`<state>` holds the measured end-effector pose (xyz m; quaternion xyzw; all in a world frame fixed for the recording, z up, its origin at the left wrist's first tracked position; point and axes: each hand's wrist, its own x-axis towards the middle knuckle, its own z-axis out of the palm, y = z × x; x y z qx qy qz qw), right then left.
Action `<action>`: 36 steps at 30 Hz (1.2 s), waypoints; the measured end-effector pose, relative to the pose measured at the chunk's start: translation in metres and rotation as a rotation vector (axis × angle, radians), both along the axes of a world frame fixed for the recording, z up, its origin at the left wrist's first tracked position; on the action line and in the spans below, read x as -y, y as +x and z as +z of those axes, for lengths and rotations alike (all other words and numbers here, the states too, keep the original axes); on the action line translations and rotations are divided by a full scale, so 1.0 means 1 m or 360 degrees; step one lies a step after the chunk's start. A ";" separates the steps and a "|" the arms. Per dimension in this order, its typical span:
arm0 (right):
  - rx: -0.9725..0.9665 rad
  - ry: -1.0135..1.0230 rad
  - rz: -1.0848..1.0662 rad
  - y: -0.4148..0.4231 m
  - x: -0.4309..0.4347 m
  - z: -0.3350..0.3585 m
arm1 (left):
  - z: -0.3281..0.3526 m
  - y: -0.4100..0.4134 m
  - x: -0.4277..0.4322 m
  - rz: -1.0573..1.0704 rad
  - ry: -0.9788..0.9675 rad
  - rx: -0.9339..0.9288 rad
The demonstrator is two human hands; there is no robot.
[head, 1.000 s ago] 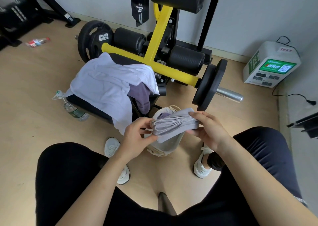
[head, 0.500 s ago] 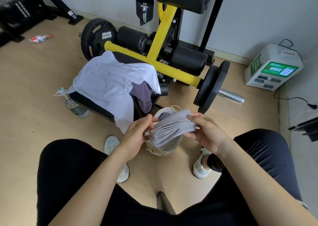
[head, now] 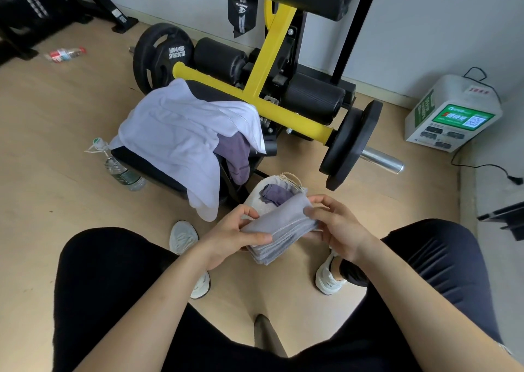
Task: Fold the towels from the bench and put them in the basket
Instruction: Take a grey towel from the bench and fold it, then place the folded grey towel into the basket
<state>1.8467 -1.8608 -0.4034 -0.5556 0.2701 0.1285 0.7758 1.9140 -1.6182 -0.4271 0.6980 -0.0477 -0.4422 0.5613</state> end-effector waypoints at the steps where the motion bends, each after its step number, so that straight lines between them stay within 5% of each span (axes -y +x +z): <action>1: -0.0073 -0.0059 0.0041 0.000 0.001 -0.007 | -0.005 0.001 -0.001 -0.0004 0.0052 -0.0021; 6: -0.0438 -0.0244 0.0280 0.000 0.007 -0.048 | -0.040 0.020 0.005 0.0129 0.0398 -0.0070; 19: -0.0713 -0.0623 0.0318 0.072 0.026 -0.172 | -0.173 0.083 0.074 0.0539 0.0619 0.0152; 30: -0.1023 -0.0746 0.0086 0.129 0.018 -0.292 | -0.276 0.124 0.114 0.0176 0.0829 0.0719; 36: -0.1017 -0.1059 0.0402 0.132 0.014 -0.308 | -0.302 0.125 0.113 0.0027 0.0872 0.0786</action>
